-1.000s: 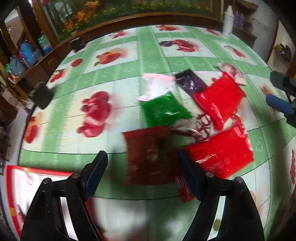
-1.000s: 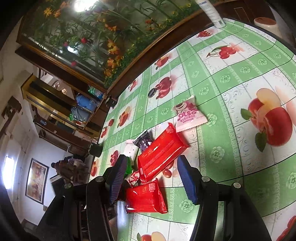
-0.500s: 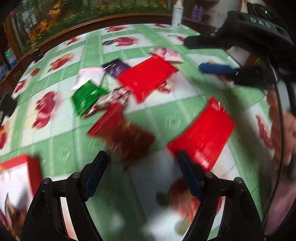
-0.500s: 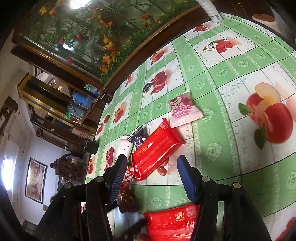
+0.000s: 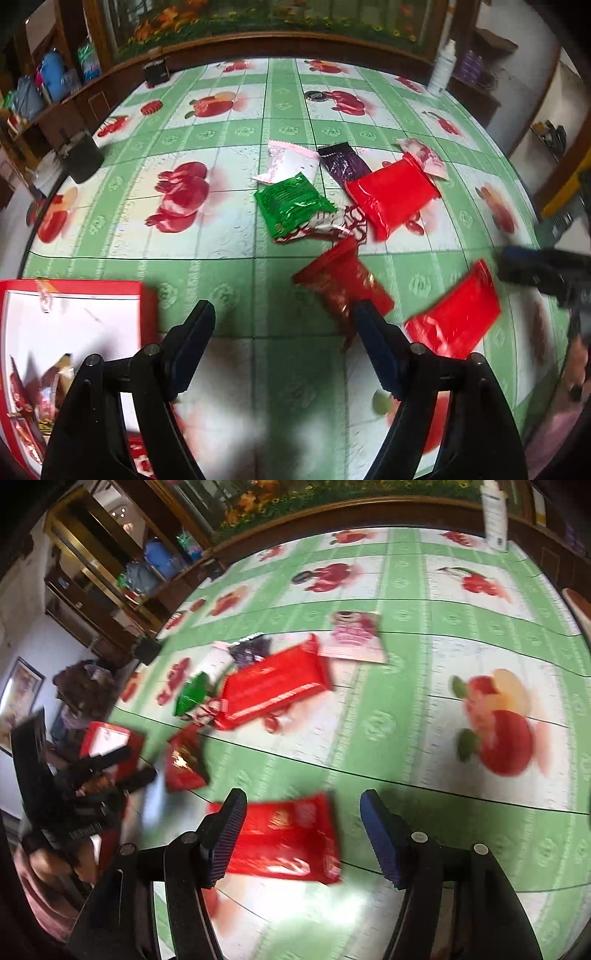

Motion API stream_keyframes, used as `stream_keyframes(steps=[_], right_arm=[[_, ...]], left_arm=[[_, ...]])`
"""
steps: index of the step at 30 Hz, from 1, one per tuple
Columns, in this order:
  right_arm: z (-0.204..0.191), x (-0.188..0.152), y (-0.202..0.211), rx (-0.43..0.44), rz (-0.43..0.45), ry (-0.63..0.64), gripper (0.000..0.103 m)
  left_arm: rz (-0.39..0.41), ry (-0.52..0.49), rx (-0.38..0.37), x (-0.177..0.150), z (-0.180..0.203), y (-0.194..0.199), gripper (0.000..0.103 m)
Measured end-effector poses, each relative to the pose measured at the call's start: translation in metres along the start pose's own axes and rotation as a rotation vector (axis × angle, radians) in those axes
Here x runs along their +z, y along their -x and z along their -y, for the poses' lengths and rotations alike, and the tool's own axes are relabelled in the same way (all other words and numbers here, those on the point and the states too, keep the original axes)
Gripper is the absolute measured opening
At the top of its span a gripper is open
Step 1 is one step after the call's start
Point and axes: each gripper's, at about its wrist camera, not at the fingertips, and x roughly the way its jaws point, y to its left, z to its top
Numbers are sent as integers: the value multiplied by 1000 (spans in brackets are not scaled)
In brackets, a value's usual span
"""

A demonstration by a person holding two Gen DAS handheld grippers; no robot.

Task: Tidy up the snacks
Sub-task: 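Move both grippers back over the remaining snack packets, then grasp a dark red packet with the left gripper while the right grasps a red bar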

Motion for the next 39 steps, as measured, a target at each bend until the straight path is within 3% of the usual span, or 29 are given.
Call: stream_keyframes(steps=[5,13,20,26,29,32,34,39], right_arm=[[11,-15,13,-35,-18,53,67],[-15,-31,-11,-121,-129,205,65],[-33,-21,-23,-160,-74,217,65],[-30,6,-32,-140,43,50,67],[-10,14,-19,-9,112,-123,67],[-5,16,-21,95,95,-232,69],[-11,16,-25,103,75,-252,69],[-28,10,-35,16,26,-366,67]], left_arm=[[-27,74,-42,13,9,-15,78],[-60,66,-37,14,18,-33,78],[-50,-12,18,8,18,-34,78],[-58,-40,13,-10,2,-24,78],[-63,-78,0,-26,-4,-14,78],[-62,-46,5,-32,-15,-5,78],[-35,-41,24,-31,-18,2,78],[42,-91,102,-25,-15,23,78]])
